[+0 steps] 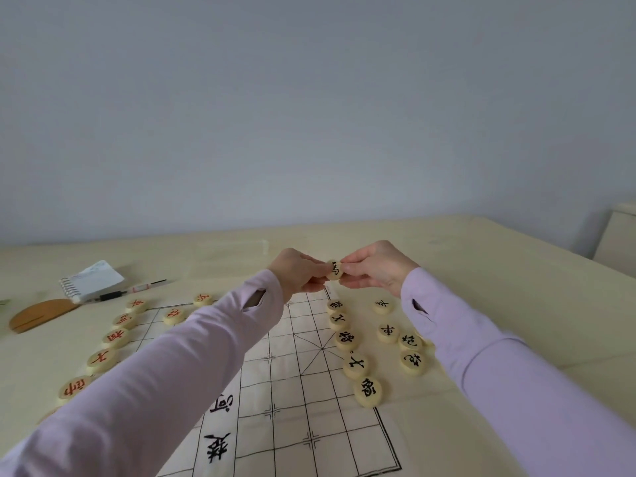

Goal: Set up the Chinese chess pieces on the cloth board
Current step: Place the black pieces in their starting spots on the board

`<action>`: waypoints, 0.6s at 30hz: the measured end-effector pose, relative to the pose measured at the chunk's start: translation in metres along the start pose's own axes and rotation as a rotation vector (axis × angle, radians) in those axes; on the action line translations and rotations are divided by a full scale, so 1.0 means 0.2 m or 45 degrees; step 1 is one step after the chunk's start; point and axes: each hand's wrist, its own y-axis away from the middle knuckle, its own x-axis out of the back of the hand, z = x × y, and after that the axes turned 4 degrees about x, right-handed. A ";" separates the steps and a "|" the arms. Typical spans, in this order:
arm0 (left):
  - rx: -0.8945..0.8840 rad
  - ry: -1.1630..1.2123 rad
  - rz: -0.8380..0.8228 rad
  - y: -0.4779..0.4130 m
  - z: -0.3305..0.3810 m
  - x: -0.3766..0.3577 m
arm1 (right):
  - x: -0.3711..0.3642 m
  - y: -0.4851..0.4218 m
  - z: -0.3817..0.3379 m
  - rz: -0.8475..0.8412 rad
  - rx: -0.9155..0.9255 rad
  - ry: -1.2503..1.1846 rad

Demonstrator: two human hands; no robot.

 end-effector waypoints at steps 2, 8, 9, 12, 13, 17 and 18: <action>0.034 -0.048 0.067 -0.05 -0.01 0.01 | 0.01 -0.04 0.02 0.037 0.002 0.156; 0.203 -0.304 0.101 -0.16 -0.06 -0.01 | 0.08 -0.08 0.09 0.134 -0.013 0.416; 0.225 -0.302 0.075 -0.16 -0.07 -0.02 | 0.09 -0.07 0.10 0.137 -0.015 0.433; 0.259 -0.297 0.031 -0.16 -0.06 -0.03 | 0.12 -0.07 0.11 0.151 -0.021 0.456; 0.262 -0.304 0.030 -0.16 -0.06 -0.04 | 0.12 -0.07 0.11 0.151 -0.023 0.459; 0.252 -0.368 0.036 -0.16 -0.07 -0.05 | 0.13 -0.06 0.12 0.139 -0.041 0.458; 0.249 -0.381 0.035 -0.16 -0.08 -0.05 | 0.14 -0.06 0.12 0.136 -0.043 0.457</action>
